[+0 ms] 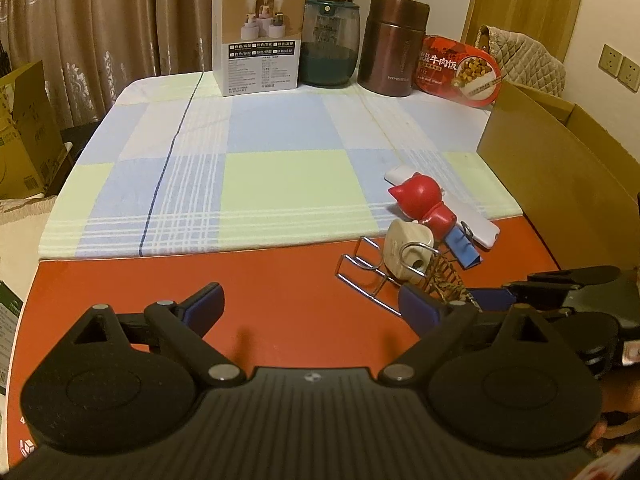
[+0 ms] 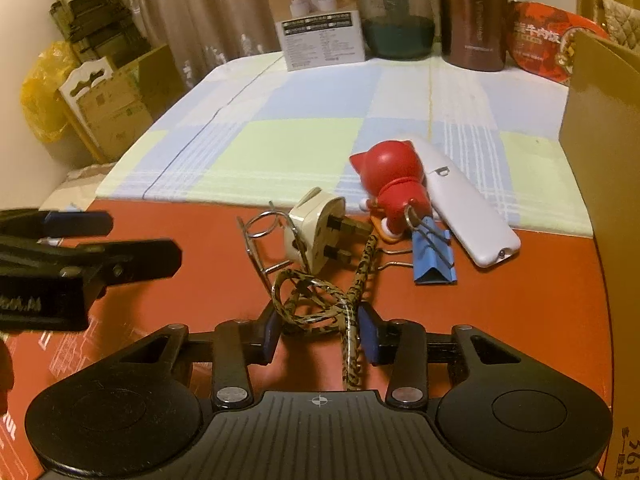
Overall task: Organize rigid objects
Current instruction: 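Grasp the braided leopard-pattern cable with the right tool while the left tool grasps the metal wire rack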
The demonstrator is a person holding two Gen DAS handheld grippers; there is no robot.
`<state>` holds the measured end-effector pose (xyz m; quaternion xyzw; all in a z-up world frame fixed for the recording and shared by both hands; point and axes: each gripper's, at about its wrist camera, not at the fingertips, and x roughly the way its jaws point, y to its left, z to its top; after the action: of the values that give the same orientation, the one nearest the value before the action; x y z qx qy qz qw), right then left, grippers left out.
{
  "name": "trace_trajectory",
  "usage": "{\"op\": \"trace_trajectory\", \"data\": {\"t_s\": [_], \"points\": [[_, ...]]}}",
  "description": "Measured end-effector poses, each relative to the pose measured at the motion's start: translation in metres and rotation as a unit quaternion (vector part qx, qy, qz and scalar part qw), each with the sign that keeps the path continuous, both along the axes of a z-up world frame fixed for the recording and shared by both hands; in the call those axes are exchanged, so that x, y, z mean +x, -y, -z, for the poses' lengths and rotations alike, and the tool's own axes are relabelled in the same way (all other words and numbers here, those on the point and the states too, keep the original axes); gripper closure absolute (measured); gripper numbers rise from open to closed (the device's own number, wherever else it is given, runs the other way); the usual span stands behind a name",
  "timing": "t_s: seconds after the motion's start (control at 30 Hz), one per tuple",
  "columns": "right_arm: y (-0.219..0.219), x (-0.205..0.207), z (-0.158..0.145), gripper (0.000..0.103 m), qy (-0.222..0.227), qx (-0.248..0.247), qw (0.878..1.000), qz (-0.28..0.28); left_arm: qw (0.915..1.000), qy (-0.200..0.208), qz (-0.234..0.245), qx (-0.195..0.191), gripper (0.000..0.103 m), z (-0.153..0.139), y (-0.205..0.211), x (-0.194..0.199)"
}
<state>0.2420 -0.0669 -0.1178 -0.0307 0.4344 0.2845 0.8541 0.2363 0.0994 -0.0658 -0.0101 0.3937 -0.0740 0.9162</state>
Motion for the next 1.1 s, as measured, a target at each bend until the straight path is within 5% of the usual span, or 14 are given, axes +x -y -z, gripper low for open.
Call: {"op": "trace_trajectory", "data": {"t_s": [0.33,0.73,1.1], "points": [[-0.011,-0.038,-0.006,0.066,-0.021,-0.003,0.994,-0.104,0.9997,0.006,0.014,-0.019,0.011,0.001,0.003,0.0],[0.022,-0.027,-0.026,0.066,-0.005,-0.028,0.999,-0.019,0.9981,0.033,0.05,-0.011,0.017,0.009,0.03,0.005],[0.031,-0.021,-0.033,0.066,0.002,-0.026,1.0,0.001,0.9956,0.033,0.084,0.025,0.067,0.023,0.048,0.017]]}}
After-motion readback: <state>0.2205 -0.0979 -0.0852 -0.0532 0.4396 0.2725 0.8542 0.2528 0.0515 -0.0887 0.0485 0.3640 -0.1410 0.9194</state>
